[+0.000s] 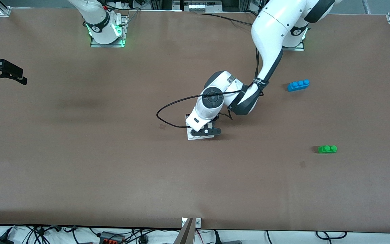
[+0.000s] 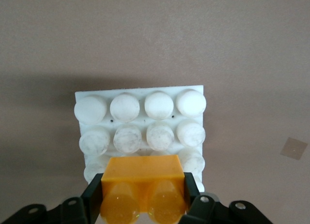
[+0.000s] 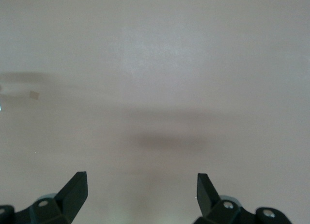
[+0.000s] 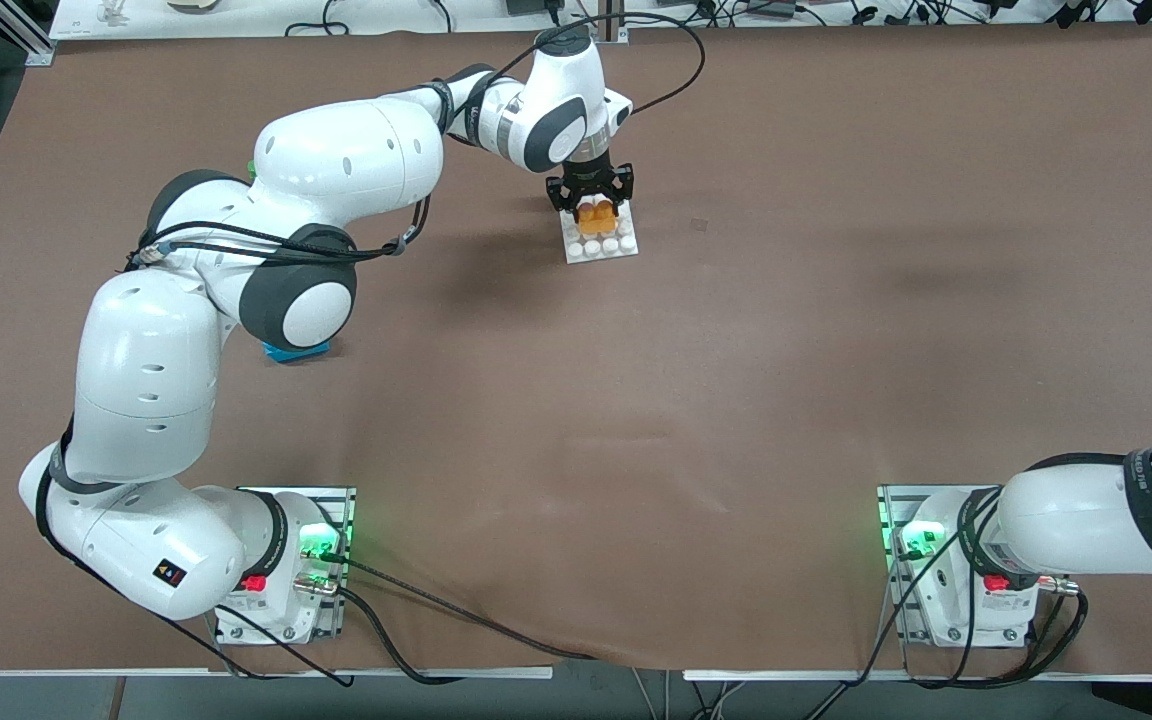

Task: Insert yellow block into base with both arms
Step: 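Lower the yellow brick onto the base plate studs and press down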

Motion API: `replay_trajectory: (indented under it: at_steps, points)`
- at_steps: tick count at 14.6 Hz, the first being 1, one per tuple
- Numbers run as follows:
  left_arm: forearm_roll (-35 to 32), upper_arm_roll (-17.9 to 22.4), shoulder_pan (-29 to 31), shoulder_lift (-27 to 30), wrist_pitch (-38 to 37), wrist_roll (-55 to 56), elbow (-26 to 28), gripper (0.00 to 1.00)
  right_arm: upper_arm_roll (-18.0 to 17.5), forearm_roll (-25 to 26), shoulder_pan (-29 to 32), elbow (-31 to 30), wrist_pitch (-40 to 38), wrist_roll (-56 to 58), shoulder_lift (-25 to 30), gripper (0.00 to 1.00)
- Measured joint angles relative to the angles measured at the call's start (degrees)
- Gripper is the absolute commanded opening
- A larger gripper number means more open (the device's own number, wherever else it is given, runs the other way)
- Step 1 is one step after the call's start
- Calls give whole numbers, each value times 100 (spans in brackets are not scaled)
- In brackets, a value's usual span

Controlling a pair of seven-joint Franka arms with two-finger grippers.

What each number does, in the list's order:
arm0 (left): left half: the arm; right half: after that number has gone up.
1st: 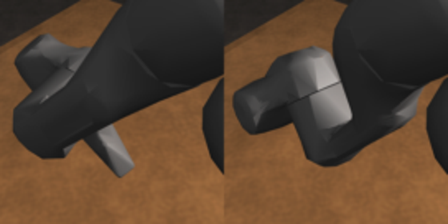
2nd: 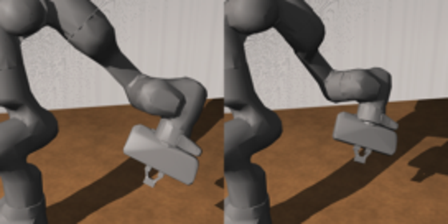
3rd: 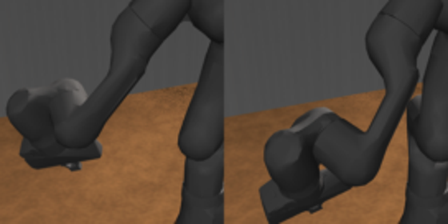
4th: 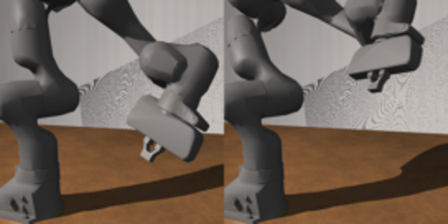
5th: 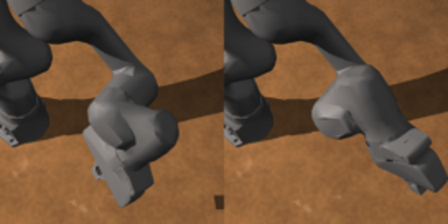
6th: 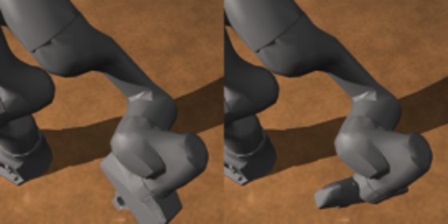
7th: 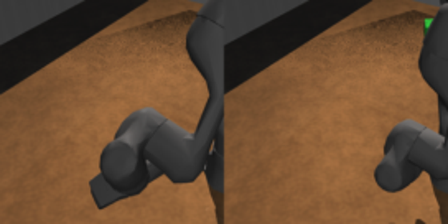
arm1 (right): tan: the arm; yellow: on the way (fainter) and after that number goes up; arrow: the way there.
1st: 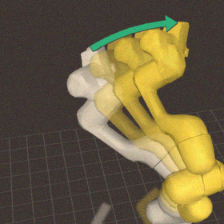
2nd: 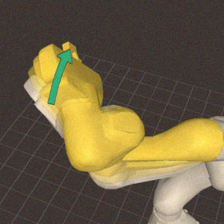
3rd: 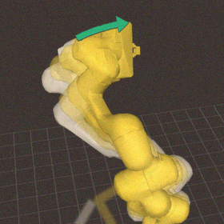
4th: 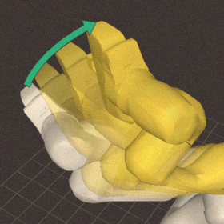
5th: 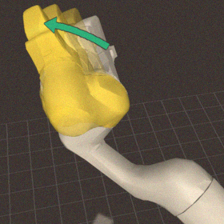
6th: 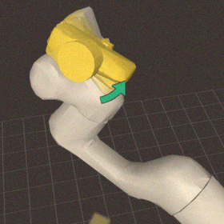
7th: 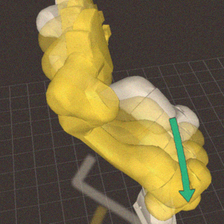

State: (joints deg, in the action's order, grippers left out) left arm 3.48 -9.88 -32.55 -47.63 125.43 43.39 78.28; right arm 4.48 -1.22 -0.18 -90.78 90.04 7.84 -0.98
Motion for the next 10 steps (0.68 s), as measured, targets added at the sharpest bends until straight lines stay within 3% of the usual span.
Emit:
replay_trajectory:
  at_steps: [7,9,10]
  points:
    - [0,22,-49,-74,0,4,-24,55,0,0,0,0,-1,-1,0,100]
    - [0,26,-49,-76,0,5,-25,70,0,0,0,0,-1,-1,0,100]
    - [0,29,-49,-76,0,5,-26,67,0,0,-1,0,-2,-1,0,100]
